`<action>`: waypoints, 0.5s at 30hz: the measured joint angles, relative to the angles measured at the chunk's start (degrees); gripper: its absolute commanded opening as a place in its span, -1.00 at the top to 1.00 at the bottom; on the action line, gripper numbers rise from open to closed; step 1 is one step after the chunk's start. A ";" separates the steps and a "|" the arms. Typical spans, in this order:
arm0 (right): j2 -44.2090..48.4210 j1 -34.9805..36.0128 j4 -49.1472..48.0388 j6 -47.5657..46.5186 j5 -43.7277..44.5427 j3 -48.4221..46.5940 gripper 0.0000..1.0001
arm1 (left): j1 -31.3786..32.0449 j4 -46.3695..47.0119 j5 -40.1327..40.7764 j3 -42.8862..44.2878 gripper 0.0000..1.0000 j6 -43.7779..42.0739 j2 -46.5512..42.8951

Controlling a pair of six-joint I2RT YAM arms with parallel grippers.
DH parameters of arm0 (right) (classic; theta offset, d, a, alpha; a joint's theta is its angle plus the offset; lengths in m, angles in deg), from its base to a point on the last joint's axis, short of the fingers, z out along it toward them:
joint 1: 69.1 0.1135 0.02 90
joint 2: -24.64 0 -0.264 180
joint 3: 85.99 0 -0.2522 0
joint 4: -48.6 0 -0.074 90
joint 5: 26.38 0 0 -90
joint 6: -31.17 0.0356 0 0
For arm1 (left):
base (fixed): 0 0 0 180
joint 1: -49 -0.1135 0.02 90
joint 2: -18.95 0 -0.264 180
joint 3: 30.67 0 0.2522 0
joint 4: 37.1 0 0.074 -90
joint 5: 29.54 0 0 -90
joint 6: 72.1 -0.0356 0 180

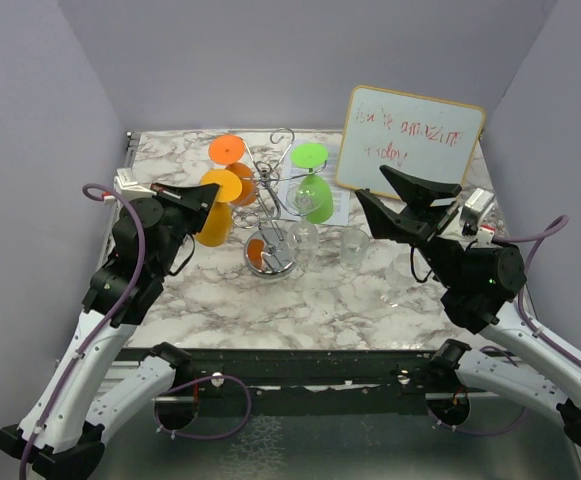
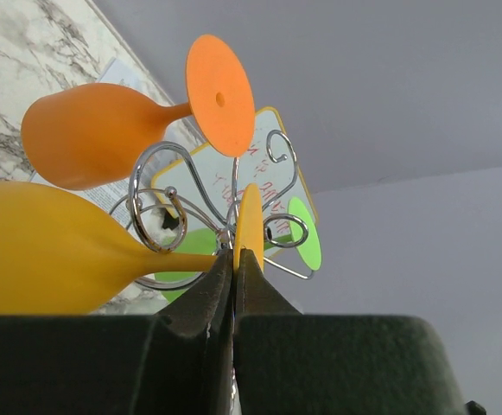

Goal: Place the wine glass upside down on the wine glass rack

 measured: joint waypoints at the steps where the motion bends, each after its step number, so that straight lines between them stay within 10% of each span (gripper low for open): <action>1: 0.00 0.00 0.00 0.02 0.00 0.00 -0.25 | 0.04 0.24 -0.17 -0.11 1.00 0.17 0.26; 15: 0.00 0.00 0.39 0.33 0.20 0.00 -0.24 | 0.09 8.17 -0.04 -3.78 1.00 -1.25 1.95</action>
